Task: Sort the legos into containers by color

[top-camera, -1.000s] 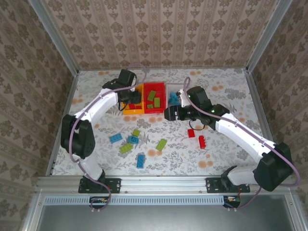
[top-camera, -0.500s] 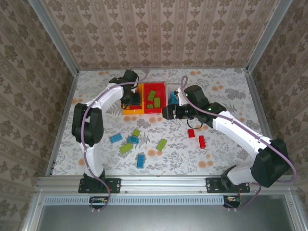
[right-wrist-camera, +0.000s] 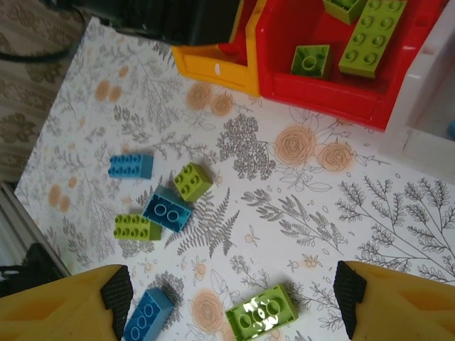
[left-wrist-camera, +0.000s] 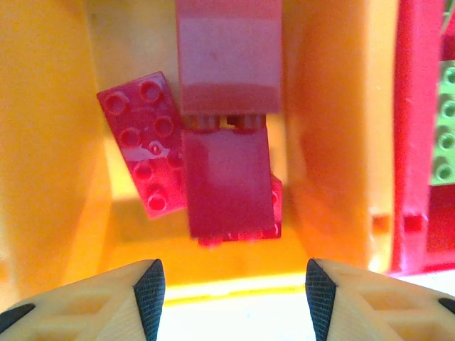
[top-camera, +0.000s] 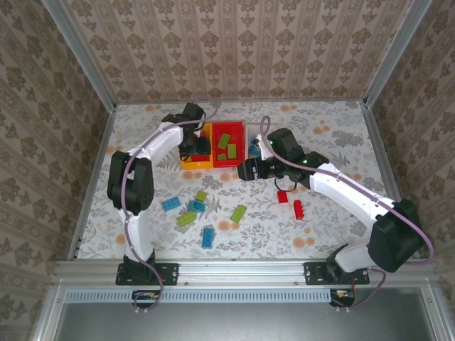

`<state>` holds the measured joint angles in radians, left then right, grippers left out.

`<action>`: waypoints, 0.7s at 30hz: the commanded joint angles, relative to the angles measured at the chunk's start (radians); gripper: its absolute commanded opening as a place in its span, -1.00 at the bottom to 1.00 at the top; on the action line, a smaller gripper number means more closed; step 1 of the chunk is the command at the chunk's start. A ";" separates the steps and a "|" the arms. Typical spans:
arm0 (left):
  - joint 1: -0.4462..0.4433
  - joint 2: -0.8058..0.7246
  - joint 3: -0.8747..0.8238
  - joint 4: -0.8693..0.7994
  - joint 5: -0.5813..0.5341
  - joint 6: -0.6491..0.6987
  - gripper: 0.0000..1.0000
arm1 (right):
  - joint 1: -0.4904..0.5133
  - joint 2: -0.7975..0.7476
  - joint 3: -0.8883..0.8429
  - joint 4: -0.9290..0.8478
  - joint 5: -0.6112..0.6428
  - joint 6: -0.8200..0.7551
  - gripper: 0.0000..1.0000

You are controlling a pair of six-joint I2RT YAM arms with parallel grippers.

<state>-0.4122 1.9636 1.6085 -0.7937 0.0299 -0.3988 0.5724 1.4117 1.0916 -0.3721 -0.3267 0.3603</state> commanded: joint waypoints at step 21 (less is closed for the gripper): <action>-0.038 -1.029 -0.709 -0.112 0.072 -0.115 0.25 | 0.508 0.250 0.136 -0.292 0.252 0.237 0.47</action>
<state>-0.4454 1.0149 0.9314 -0.8333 0.0723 -0.4988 1.0786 1.5986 1.1526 -0.5446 -0.1303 0.3744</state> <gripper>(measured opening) 0.624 0.743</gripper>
